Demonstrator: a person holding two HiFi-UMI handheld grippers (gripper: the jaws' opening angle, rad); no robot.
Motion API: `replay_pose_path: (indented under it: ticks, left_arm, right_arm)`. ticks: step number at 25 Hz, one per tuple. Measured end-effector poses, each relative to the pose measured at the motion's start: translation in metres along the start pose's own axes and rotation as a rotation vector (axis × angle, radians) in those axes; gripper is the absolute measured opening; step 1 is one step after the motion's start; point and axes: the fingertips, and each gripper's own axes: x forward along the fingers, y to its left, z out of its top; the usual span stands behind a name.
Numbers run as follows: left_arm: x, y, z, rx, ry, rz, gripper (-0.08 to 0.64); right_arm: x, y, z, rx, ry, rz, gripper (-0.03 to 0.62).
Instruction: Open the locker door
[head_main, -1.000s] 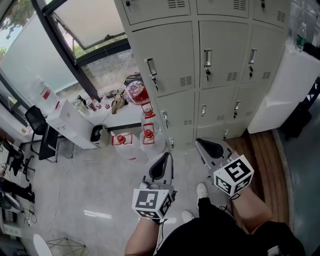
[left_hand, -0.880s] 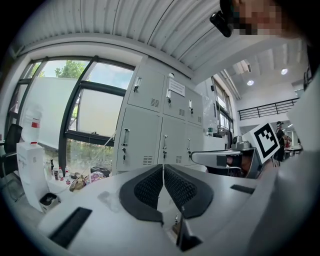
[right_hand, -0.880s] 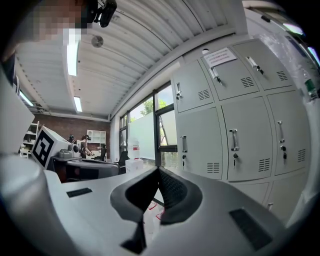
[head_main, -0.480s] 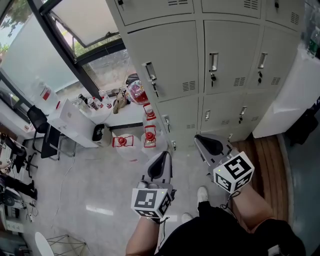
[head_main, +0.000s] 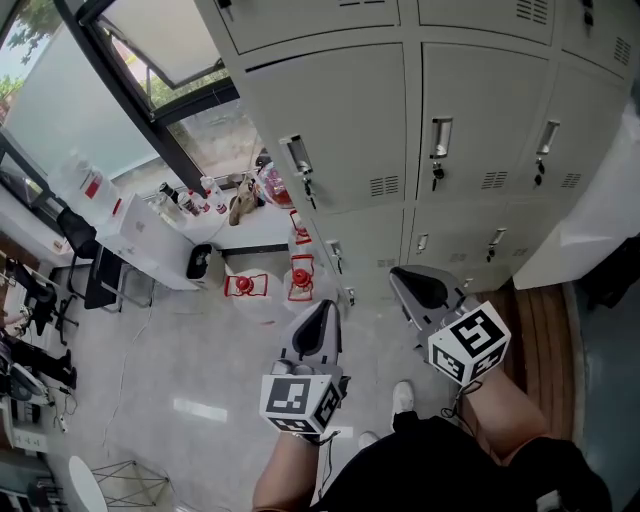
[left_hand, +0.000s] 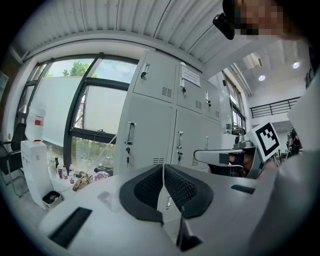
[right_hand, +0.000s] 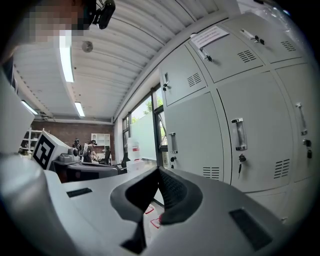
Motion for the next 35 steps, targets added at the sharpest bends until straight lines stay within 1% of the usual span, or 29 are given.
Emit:
replay_pose_path:
  ticks: [8, 17, 24, 30, 35]
  left_arm:
    - [0.039, 0.01, 0.008, -0.007, -0.012, 0.055, 0.021]
    - [0.056, 0.013, 0.028, 0.028, -0.027, 0.094, 0.021]
    - [0.067, 0.022, 0.037, 0.038, -0.044, 0.091, 0.023]
    - [0.085, 0.05, 0.048, 0.035, -0.066, 0.088, 0.021]
    - [0.107, 0.077, 0.055, 0.039, -0.059, 0.069, 0.022]
  right_arm:
    - [0.015, -0.038, 0.002, 0.013, -0.006, 0.024, 0.054]
    - [0.013, -0.056, 0.015, 0.023, -0.04, 0.039, 0.054]
    - [0.013, -0.064, 0.018, 0.023, -0.041, 0.017, 0.054]
    - [0.028, -0.074, 0.02, 0.017, -0.038, -0.026, 0.054]
    - [0.053, -0.08, 0.02, 0.032, -0.023, -0.055, 0.054]
